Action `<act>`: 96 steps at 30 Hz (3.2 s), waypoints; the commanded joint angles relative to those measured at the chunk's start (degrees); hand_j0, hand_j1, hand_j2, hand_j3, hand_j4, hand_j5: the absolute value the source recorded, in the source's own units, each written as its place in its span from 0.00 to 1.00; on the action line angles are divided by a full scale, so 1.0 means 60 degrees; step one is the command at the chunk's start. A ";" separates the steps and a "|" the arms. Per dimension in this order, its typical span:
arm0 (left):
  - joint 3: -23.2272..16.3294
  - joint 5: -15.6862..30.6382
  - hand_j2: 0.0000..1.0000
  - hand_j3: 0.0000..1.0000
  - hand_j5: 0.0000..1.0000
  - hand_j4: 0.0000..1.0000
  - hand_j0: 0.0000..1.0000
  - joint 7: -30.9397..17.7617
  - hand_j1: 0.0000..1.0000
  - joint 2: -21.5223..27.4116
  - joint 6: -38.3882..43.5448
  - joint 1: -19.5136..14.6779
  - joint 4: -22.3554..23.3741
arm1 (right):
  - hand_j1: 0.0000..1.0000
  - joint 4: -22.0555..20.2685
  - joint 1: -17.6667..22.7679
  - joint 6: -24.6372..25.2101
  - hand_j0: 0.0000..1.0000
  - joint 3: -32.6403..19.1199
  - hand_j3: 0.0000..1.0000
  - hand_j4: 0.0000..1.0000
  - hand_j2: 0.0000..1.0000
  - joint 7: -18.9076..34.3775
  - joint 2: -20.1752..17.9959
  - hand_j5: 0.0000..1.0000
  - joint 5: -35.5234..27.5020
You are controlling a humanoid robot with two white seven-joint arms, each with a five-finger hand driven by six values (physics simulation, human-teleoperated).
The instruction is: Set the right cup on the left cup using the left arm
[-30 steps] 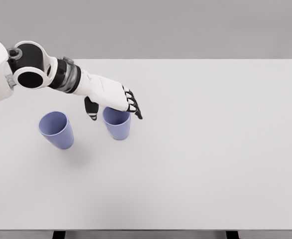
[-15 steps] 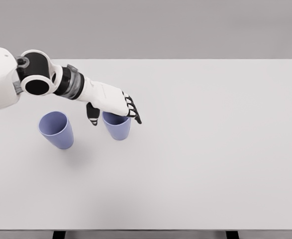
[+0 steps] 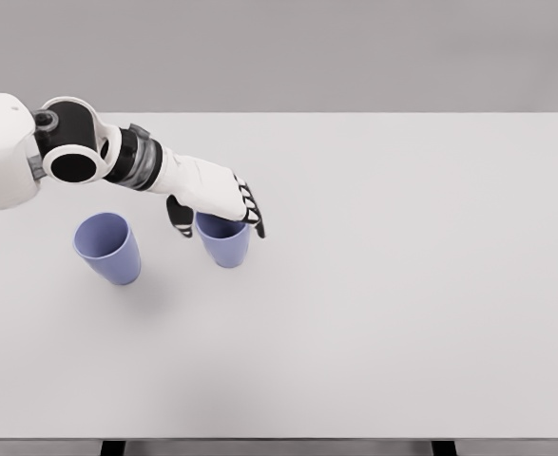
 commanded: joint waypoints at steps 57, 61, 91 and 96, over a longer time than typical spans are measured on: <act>0.0563 0.0567 0.58 0.58 0.58 0.58 0.58 -0.0020 0.58 0.2929 -0.0607 -0.1509 -0.2294 | 1.00 0.0001 0.0000 0.0000 1.00 0.0000 1.00 1.00 1.00 0.0001 0.0000 1.00 -0.0001; 0.0548 0.0596 0.58 0.58 0.58 0.58 0.58 -0.0020 0.58 0.3207 -0.0694 -0.1538 -0.2353 | 1.00 0.0001 0.0000 0.0000 1.00 0.0000 1.00 1.00 1.00 0.0001 0.0000 1.00 -0.0001; 0.0475 0.0362 0.58 0.58 0.58 0.58 0.58 -0.0020 0.58 0.4555 -0.1427 -0.1743 -0.2367 | 1.00 0.0001 0.0000 0.0000 1.00 0.0000 1.00 1.00 1.00 0.0001 0.0000 1.00 -0.0001; 0.0475 0.0230 0.58 0.58 0.58 0.58 0.58 -0.0020 0.58 0.4789 -0.1427 -0.1743 -0.2338 | 1.00 0.0001 0.0000 0.0000 1.00 0.0000 1.00 1.00 1.00 0.0001 0.0000 1.00 -0.0015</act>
